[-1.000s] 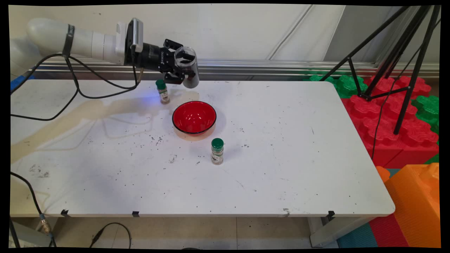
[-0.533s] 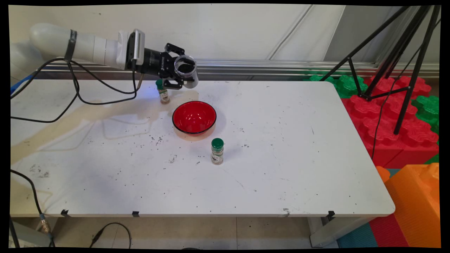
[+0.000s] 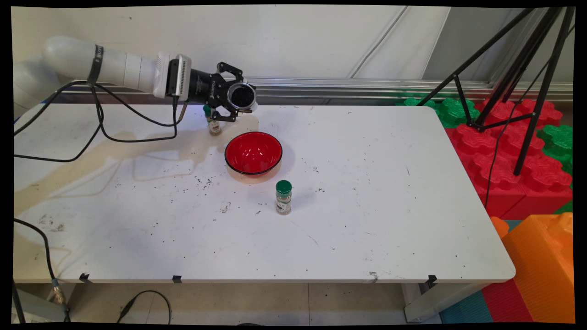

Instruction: Pour the black seasoning powder in the red bowl

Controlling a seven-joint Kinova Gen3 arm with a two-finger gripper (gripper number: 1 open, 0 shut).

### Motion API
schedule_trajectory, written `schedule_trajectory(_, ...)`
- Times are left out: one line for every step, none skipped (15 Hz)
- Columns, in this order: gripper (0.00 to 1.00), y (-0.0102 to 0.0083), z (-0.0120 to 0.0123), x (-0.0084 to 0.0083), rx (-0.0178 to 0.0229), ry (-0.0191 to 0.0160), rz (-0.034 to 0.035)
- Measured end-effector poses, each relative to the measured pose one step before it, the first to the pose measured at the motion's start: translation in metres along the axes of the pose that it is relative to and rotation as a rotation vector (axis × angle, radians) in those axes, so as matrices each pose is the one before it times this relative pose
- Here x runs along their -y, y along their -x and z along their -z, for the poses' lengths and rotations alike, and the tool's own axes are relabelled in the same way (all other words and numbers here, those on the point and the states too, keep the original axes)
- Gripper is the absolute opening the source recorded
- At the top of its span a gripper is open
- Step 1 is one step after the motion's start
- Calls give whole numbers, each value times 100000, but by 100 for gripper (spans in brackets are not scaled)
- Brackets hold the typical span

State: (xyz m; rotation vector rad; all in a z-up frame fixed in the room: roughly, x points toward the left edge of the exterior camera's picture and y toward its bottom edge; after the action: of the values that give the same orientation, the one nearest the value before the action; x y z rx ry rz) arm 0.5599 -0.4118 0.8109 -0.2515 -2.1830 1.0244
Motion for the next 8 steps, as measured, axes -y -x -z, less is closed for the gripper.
schedule_trajectory(0, 13, -74, -83, 238, 127, -2369)
schedule_trajectory(0, -1, -43, -58, 137, 64, -1566)
schedule_trajectory(0, -11, -76, -75, 185, 107, -2344)
schedule_trajectory(0, -11, -60, -37, 97, 74, -1558)
schedule_trajectory(0, -17, -83, -67, 171, 97, -2311)
schedule_trajectory(0, -21, -68, -70, 228, 55, -2563)
schedule_trajectory(0, -30, -100, -45, 170, 41, -2614)
schedule_trajectory(0, -22, -72, -46, 130, 26, -2207)
